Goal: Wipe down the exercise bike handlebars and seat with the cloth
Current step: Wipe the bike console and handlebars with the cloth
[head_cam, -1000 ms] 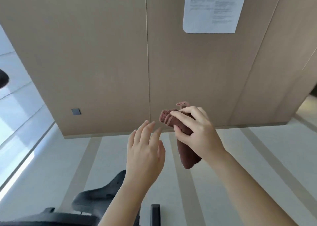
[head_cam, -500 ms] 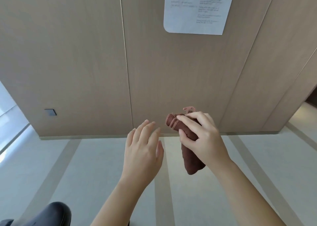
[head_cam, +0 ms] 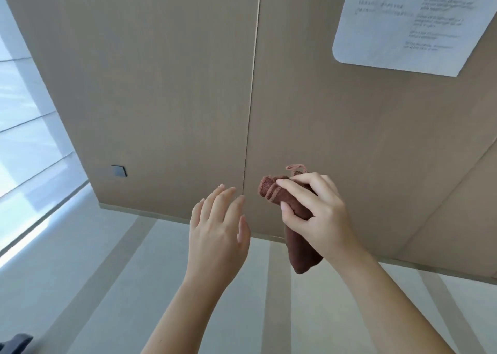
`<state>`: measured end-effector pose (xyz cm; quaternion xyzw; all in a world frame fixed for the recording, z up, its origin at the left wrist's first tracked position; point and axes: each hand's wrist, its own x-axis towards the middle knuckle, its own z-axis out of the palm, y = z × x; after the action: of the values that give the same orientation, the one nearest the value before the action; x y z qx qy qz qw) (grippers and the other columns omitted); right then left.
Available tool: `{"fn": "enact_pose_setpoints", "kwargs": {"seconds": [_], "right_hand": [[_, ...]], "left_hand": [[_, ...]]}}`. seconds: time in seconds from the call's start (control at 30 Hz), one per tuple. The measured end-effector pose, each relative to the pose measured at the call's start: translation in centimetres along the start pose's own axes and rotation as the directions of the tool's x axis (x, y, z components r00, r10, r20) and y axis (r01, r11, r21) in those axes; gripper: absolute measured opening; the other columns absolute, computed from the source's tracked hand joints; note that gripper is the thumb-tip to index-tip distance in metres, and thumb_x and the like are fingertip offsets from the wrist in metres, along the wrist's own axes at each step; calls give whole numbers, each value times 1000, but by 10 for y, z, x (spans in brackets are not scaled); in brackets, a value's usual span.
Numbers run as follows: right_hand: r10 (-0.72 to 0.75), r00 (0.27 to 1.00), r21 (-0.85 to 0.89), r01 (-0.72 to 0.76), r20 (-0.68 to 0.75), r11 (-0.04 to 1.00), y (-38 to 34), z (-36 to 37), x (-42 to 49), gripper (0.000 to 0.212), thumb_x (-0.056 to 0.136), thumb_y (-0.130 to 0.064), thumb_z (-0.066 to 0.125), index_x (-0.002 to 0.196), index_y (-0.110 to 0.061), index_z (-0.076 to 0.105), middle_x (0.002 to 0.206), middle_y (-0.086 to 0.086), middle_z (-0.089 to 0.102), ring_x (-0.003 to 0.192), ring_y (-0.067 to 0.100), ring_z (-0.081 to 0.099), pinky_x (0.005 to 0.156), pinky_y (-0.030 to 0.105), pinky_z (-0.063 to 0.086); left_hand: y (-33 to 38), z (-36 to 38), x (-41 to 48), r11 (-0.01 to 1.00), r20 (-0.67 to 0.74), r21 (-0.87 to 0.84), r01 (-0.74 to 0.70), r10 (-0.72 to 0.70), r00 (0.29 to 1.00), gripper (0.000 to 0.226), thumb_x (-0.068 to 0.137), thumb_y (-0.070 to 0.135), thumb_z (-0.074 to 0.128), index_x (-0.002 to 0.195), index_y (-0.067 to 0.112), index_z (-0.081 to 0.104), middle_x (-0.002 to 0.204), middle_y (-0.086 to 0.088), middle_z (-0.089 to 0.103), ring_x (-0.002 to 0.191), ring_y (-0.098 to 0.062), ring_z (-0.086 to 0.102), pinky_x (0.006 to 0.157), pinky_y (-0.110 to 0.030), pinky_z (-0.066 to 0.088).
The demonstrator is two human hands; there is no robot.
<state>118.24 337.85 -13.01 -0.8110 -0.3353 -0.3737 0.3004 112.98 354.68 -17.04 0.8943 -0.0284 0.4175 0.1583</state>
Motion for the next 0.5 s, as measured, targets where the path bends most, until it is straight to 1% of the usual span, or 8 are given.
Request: {"fn": "enact_pose_setpoints", "kwargs": {"seconds": [0.13,0.27,0.4,0.5], "right_hand": [[-88,995,115,83,39,990,6,73,69,28,80,-18,58,105,-13,68,94,3,61,91,21,52,85,17,40],[-179,982,271,156,60,950,-8,142,117,28,81,-19,57,106,-13,68,95,3,61,92,21,52,88,22,42],[-268,960,426,211,78,880,-33,209,149,29,81,-19,57,107,-13,67,96,3,61,91,23,53,89,22,42],[-324,943,550,230,79,803,-55,255,170,30,81,-20,57,109,-12,67,97,4,61,92,23,53,89,24,43]], "left_hand": [[-69,8,40,988,-85,86,131,-124,989,29,83,18,44,104,8,62,114,-10,62,117,-26,47,94,-44,38],[-127,-2,56,945,-151,202,258,-231,961,30,83,19,45,106,8,61,115,-10,61,118,-26,46,95,-43,36],[-174,-24,55,872,-173,351,341,-297,939,30,82,17,50,108,7,62,115,-11,62,118,-27,48,98,-37,32],[-206,-40,55,790,-241,433,434,-363,900,32,84,19,46,108,7,62,116,-12,61,116,-28,49,98,-37,31]]}}
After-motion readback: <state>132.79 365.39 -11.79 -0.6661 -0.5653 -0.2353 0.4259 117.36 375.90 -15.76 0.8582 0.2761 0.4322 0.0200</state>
